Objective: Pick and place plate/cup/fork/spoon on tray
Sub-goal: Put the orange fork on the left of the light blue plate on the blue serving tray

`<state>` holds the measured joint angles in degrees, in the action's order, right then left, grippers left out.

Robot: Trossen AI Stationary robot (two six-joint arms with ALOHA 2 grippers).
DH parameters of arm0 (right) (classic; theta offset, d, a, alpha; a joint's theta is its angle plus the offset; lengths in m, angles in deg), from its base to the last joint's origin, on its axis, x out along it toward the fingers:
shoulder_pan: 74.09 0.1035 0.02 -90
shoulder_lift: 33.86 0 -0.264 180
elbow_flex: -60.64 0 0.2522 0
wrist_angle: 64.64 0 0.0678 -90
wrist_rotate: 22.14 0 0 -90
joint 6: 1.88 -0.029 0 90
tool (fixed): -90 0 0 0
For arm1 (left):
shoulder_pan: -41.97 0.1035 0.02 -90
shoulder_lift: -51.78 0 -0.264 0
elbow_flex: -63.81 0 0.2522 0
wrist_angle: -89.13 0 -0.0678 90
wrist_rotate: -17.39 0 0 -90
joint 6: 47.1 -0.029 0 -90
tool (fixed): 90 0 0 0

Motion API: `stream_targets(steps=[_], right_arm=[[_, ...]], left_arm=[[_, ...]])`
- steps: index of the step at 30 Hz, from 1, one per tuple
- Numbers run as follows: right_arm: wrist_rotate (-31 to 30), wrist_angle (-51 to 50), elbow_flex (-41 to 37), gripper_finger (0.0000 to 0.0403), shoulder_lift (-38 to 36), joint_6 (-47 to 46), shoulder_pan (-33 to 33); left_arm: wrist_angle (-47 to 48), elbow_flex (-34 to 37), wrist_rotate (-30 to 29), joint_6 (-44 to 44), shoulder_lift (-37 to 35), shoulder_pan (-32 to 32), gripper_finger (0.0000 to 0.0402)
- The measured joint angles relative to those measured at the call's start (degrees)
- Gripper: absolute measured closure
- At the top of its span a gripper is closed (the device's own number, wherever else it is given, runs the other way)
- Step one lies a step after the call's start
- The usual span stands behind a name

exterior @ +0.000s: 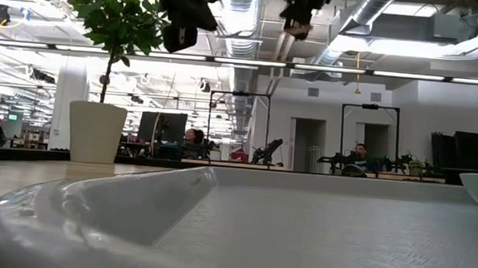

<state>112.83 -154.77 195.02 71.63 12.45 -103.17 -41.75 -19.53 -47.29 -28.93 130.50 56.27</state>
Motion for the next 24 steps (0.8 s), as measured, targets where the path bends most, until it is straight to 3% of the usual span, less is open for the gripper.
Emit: stream_targets(steps=[4,12,18,24], right_arm=[[2.4,0.7,0.0,0.0239,-1.4,1.6,0.3],[1.2,7.0,0.1,0.0245,-1.2,-0.7,3.6],[-4.0,10.4,0.1,0.0251,-1.2,-0.8,6.2],[-4.7,11.4,-0.2,0.0257,1.5,-3.1,7.8]], left_arm=[[-1.5,0.0,0.1,0.9,0.0,0.1,0.0401],[-5.2,0.0,-0.1,1.6,0.0,0.5,0.0401],[-6.3,0.0,-0.2,2.3,0.0,0.9,0.0401],[-6.8,0.0,-1.5,2.3,0.0,1.2,0.0401]])
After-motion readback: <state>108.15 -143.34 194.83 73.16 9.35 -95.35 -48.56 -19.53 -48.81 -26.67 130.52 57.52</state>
